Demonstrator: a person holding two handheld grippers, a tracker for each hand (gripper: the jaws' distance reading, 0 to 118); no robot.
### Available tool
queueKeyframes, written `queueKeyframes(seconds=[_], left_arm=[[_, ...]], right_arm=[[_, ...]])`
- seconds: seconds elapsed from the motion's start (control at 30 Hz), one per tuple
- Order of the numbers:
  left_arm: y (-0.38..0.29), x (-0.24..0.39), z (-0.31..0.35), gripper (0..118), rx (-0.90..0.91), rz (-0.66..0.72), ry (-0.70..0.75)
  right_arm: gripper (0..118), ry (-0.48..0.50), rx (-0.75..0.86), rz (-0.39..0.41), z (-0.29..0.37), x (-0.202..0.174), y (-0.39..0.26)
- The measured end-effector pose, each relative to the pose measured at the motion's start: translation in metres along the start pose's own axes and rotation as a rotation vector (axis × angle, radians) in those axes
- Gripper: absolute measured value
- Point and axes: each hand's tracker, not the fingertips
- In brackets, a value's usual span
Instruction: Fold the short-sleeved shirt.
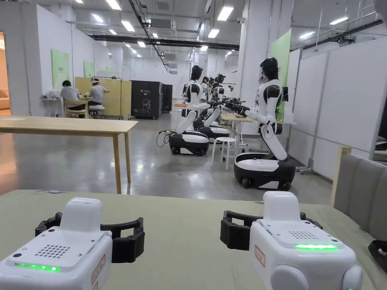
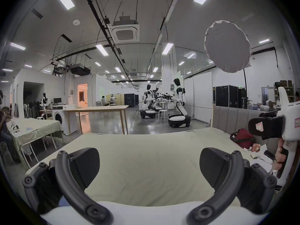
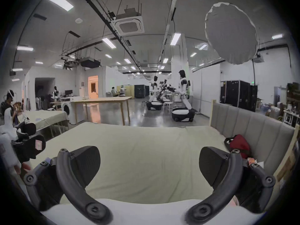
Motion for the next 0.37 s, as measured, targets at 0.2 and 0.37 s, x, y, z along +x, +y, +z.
queueKeyframes(seconds=[0.2, 0.37], left_arm=[[-0.002, 0.0002, -0.0009, 118, -0.006, 0.013, -0.005], [-0.0018, 0.0012, -0.0005, 118, -0.007, 0.01, -0.003]], right_arm=[[118, 0.039, 0.029, -0.033, 0.0029, 0.0009, -0.0009], [118, 0.009, 0.071, -0.038, 0.0062, 0.0051, -0.0037]])
